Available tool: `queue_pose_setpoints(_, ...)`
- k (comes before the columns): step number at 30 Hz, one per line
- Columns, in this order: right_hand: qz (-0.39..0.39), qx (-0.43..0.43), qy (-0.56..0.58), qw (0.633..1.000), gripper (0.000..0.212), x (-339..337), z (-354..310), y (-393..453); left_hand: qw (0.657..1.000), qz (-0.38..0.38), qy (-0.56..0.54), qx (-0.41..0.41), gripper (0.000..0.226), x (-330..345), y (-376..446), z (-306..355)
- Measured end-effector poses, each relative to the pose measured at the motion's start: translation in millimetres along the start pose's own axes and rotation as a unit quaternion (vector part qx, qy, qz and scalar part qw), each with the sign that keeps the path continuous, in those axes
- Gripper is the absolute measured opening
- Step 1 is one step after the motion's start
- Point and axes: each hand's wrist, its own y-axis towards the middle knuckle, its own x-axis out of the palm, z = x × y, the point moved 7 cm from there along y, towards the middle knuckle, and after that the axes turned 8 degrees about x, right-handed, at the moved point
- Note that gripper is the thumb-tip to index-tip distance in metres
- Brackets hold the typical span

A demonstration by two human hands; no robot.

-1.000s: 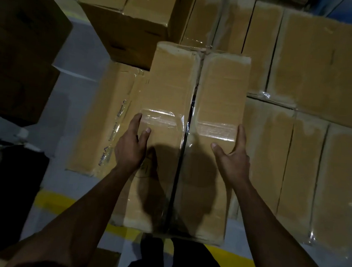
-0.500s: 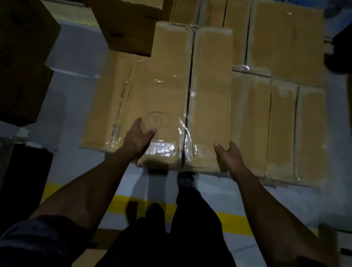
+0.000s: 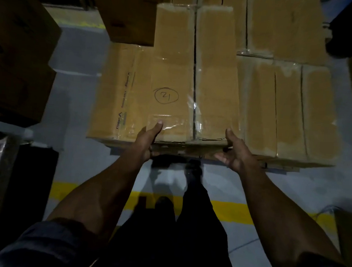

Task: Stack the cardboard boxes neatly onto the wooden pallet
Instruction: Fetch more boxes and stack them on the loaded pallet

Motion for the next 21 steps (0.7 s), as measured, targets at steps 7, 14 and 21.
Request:
queue_pose_setpoints(7, 0.001, -0.039, 0.093, 0.995, 0.064, 5, 4, 17, 0.99, 0.011, -0.058, 0.131, 0.067, 5, 6, -2)
queue_pose_setpoints(14, 0.033, -0.076, 0.118, 0.99, 0.083, 9, 2, 10, 0.98, 0.051, -0.029, 0.193, 0.082, -3, 2, 18)
queue_pose_setpoints(21, 0.019, -0.097, 0.137, 0.986, 0.089, 22, -11, -22, 0.973, 0.041, 0.004, 0.229, 0.071, -8, -9, 48)
